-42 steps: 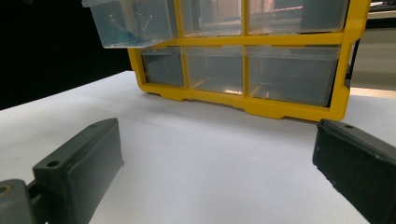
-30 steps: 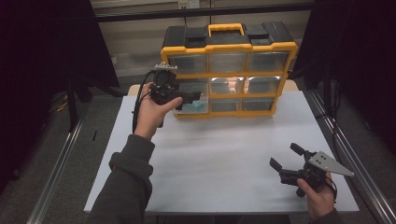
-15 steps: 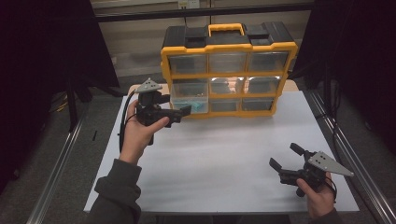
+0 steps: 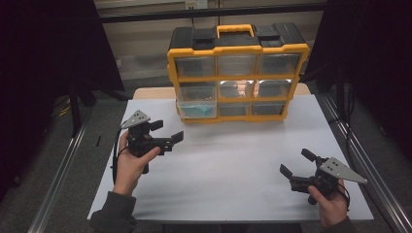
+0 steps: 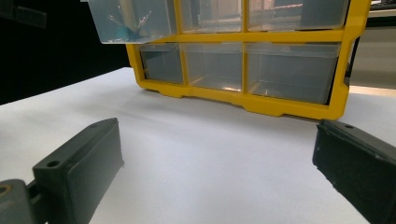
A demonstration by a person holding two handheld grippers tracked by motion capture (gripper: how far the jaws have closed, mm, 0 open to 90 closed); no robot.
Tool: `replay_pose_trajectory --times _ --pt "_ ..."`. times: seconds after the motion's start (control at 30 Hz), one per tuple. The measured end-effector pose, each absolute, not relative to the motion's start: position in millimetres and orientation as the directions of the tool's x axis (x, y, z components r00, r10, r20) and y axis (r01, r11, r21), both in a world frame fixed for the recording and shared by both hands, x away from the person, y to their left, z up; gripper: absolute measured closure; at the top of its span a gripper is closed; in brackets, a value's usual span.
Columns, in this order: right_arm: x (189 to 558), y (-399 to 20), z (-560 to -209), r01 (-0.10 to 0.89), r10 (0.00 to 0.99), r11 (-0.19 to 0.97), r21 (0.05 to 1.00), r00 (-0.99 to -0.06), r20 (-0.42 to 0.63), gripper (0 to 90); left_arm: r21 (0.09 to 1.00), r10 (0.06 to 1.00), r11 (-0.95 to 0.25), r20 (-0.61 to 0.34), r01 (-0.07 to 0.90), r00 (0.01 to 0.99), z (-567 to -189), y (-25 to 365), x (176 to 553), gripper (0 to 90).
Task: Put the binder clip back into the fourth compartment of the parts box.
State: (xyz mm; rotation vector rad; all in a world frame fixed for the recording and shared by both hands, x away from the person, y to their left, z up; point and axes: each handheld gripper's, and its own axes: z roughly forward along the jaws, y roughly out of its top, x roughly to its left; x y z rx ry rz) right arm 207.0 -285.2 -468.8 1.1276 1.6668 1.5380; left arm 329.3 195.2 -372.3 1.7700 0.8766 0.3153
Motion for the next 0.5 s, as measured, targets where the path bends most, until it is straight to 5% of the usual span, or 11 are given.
replay_pose_trajectory --times 0.5 --pt "207.2 -284.5 -469.2 0.188 0.878 -0.024 0.982 -0.466 0.111 1.1 0.923 0.742 -0.092 -0.187 0.374 0.644 -425.3 248.4 297.6 3.9"
